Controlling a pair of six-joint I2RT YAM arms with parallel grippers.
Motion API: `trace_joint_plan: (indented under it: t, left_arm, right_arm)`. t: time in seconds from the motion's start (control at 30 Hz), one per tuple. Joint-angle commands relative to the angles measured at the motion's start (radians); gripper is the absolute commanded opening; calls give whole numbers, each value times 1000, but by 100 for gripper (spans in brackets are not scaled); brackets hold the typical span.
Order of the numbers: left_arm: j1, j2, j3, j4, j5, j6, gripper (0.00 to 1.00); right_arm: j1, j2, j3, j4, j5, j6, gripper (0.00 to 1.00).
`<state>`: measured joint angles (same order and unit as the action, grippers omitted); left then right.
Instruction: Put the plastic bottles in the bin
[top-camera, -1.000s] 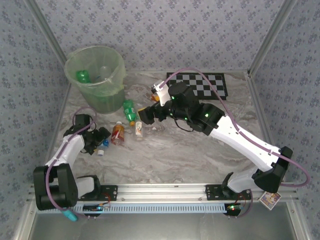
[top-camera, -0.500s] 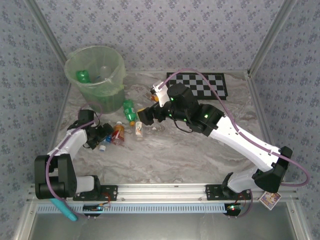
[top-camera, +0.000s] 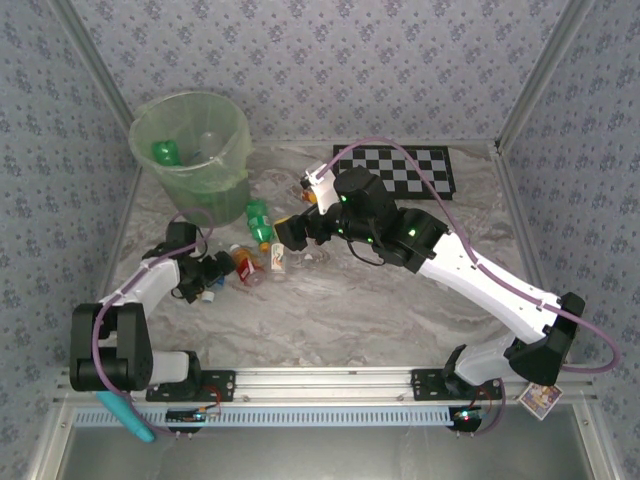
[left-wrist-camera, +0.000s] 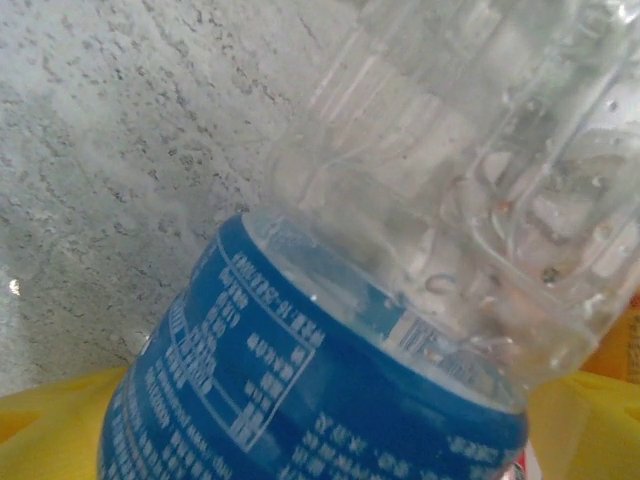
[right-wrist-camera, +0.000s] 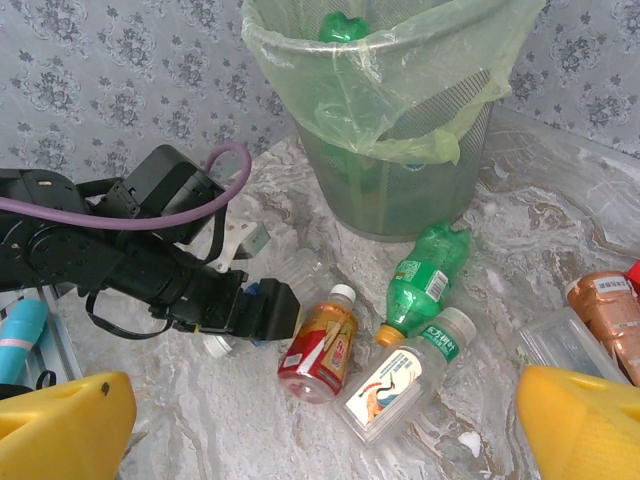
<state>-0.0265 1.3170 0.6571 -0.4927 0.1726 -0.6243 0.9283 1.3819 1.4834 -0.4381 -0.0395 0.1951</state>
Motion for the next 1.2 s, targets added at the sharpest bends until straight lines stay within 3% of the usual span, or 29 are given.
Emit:
trace_joint_plan:
  t: [0.0, 0.13, 0.53, 0.87, 1.0, 1.17]
  left_arm:
    - [-6, -5, 2, -3, 14, 10, 89]
    - [-7, -61, 12, -33, -22, 11, 73]
    - [-7, -257, 74, -221, -62, -9, 71]
    - [-7, -477, 290, -434, -47, -73, 70]
    - [-7, -459, 439, -485, -53, -73, 70]
    - [-7, -333, 663, -526, -57, -63, 69]
  right_arm:
    - [6, 3, 19, -16, 9, 6, 100]
    - [6, -2, 13, -16, 15, 9, 99]
    - [7, -5, 16, -13, 14, 12, 100]
    - [5, 19, 61, -8, -6, -6, 100]
    - [5, 41, 86, -7, -26, -11, 100]
    - [5, 52, 121, -5, -39, -13, 100]
